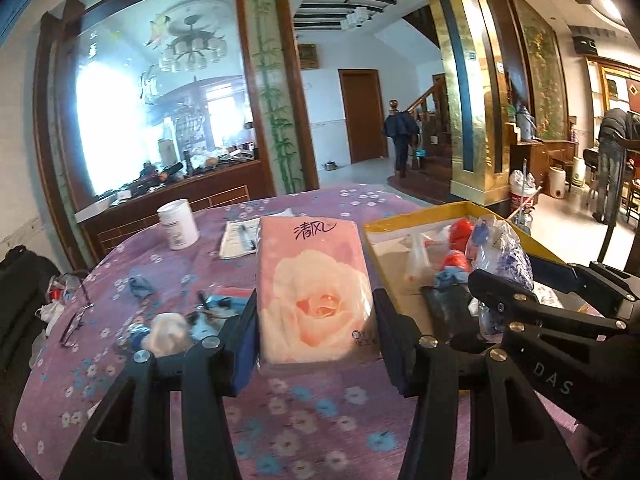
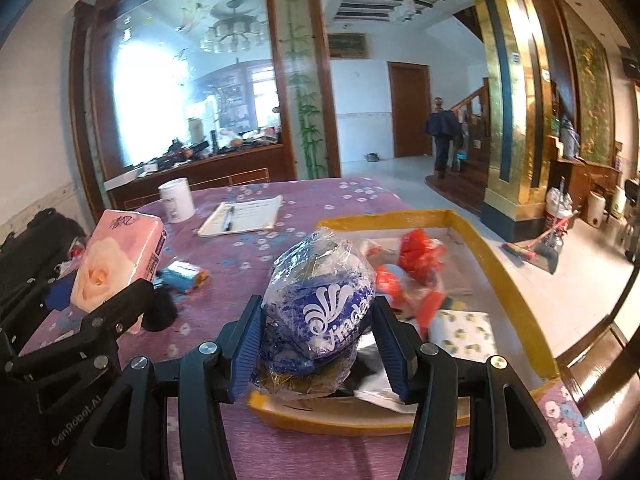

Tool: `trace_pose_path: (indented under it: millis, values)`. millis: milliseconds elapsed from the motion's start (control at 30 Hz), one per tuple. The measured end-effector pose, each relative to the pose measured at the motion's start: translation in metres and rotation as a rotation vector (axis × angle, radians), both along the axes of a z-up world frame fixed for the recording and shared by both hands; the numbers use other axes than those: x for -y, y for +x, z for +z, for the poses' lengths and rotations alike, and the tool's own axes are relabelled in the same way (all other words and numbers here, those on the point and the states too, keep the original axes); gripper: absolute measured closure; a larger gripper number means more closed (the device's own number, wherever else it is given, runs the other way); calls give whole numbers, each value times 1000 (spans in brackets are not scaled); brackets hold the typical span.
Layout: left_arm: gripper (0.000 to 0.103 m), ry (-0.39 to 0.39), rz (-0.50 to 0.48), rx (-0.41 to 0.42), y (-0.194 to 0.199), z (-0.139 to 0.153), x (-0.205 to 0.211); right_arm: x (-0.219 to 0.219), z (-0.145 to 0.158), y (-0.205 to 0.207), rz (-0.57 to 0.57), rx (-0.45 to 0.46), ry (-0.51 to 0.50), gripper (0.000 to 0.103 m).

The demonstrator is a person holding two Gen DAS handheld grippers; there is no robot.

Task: Organize soft objects
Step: 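Lower both items into the box and open both tools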

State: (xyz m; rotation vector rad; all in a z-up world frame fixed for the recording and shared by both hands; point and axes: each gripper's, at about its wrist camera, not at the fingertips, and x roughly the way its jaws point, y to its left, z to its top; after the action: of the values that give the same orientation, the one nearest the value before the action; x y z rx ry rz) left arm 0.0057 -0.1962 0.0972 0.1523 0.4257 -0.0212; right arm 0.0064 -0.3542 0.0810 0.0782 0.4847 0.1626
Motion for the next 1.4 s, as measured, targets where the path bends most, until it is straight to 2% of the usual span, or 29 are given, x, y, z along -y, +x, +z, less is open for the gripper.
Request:
trace_pose_path:
  millis: [500,1033,1400]
  values:
    - [52,-18,-60,-54,32,-11,41,52,-5,10,-96,-33,-15,45]
    - [52,-23,-107,-126,58,-30,78,76,-7,30,-132,-60,-38,44]
    - [52,-41,-133,-194,75,-45,90,82,-12,56,-119,-112,-61,44]
